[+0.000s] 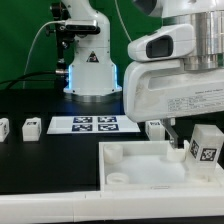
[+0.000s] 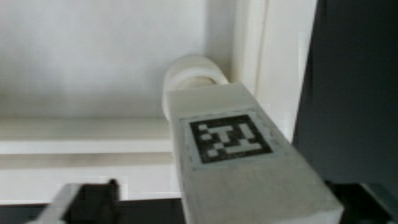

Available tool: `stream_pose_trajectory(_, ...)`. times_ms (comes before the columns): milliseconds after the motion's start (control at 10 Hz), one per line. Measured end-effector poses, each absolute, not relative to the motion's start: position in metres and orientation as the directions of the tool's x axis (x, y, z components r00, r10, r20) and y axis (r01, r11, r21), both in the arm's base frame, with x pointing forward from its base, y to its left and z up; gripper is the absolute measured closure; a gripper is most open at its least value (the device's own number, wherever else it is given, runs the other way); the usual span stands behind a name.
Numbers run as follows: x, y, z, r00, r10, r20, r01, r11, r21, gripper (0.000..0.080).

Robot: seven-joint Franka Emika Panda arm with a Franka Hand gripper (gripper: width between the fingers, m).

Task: Assemble one leg

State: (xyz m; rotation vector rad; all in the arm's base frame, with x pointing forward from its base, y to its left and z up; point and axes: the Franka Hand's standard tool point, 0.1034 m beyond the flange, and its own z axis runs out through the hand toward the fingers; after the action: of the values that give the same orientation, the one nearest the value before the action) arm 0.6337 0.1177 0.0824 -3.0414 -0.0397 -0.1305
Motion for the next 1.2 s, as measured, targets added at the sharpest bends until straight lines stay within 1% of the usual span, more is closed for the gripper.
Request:
stream_pose_trajectory(100,0.6331,0.1175,0.0818,0.996,0.023,0.085,0.031,-0.995,-0.096,0.041)
stream_pose_trajectory(200,0.6329,0.1165,0.0817,0.996,0.026,0.085,0.034,-0.995,-0.095,0.041)
stream_pose_trajectory(300,0.633,0.1149,0.0817,0.996,0.032,0.086,0.04,-0.995,-0.094,0.0506)
stream_pose_trajectory(900,0.6332,0.1133,0.0815,0.996,0.016,0.085,0.024,-0.995,-0.097,0.0506)
stream_pose_trajectory(1000,0.633,0.1139,0.0814,0.997,-0.017,0.081,-0.008,-0.995,-0.103,0.0506)
stream_pose_trajectory(1100,0.633,0.1139,0.0813,0.985,-0.162,0.064,-0.153,-0.981,-0.118,0.0505)
stream_pose_trajectory(1200,0.633,0.1134,0.0812,0.972,-0.229,0.056,-0.221,-0.968,-0.122,0.0505)
